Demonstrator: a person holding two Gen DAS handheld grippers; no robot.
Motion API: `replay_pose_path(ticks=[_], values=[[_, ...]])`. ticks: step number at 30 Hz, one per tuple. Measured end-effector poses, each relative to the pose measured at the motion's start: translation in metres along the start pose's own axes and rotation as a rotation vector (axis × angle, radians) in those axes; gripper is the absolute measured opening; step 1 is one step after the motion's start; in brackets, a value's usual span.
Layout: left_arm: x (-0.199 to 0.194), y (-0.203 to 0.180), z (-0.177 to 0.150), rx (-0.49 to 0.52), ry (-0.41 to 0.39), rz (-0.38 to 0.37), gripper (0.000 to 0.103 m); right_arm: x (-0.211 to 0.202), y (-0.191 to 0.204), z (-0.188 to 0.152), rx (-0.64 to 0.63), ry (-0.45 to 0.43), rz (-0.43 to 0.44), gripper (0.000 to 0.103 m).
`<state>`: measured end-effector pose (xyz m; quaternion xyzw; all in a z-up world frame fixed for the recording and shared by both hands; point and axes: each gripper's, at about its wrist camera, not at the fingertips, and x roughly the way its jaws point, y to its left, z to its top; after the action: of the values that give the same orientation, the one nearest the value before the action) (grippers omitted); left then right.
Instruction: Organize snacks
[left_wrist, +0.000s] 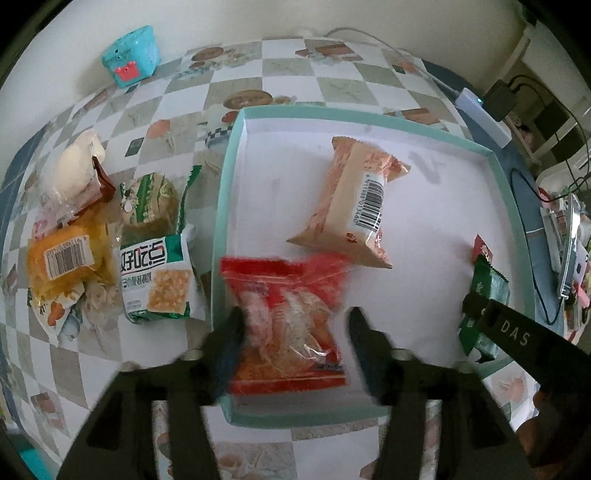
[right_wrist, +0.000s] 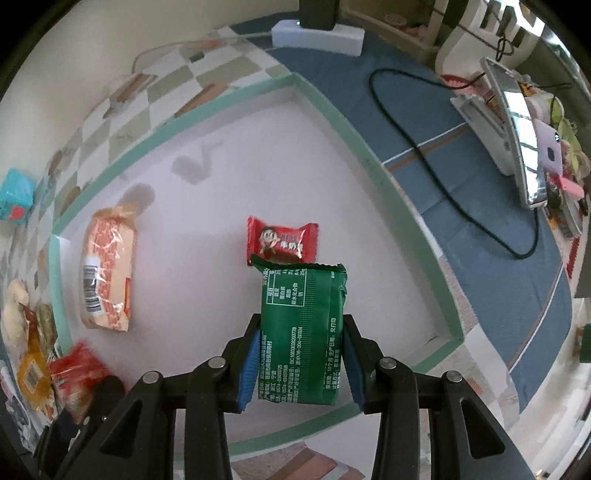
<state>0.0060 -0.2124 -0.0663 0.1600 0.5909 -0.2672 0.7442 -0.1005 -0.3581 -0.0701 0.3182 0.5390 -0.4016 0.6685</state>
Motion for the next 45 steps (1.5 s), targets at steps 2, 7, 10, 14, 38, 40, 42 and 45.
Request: replay_pose_path(ticks=[2,7,10,14,38,40,42,45], values=[[-0.002,0.0,0.0,0.003,-0.008,0.0,0.072,-0.002,0.001,0.001,-0.008,-0.012,-0.004,0.044],[-0.015,0.007,0.004,-0.015,-0.029,-0.025,0.076,-0.016,0.003,0.002,-0.019,-0.06,0.003,0.044],[-0.027,0.02,0.006,-0.057,-0.049,-0.012,0.079,-0.024,0.007,0.001,-0.035,-0.084,0.017,0.044],[-0.033,0.046,0.009,-0.154,-0.051,0.028,0.082,-0.028,0.018,-0.001,-0.081,-0.093,0.023,0.049],[-0.056,0.233,-0.032,-0.699,-0.077,0.239,0.097,-0.043,0.097,-0.039,-0.39,-0.195,0.072,0.103],[-0.056,0.24,-0.035,-0.715,-0.08,0.24,0.097,-0.044,0.105,-0.043,-0.41,-0.203,0.076,0.103],[-0.057,0.246,-0.039,-0.73,-0.083,0.237,0.097,-0.046,0.113,-0.046,-0.425,-0.213,0.079,0.103],[-0.058,0.253,-0.043,-0.742,-0.082,0.236,0.097,-0.05,0.125,-0.051,-0.441,-0.232,0.086,0.103]])
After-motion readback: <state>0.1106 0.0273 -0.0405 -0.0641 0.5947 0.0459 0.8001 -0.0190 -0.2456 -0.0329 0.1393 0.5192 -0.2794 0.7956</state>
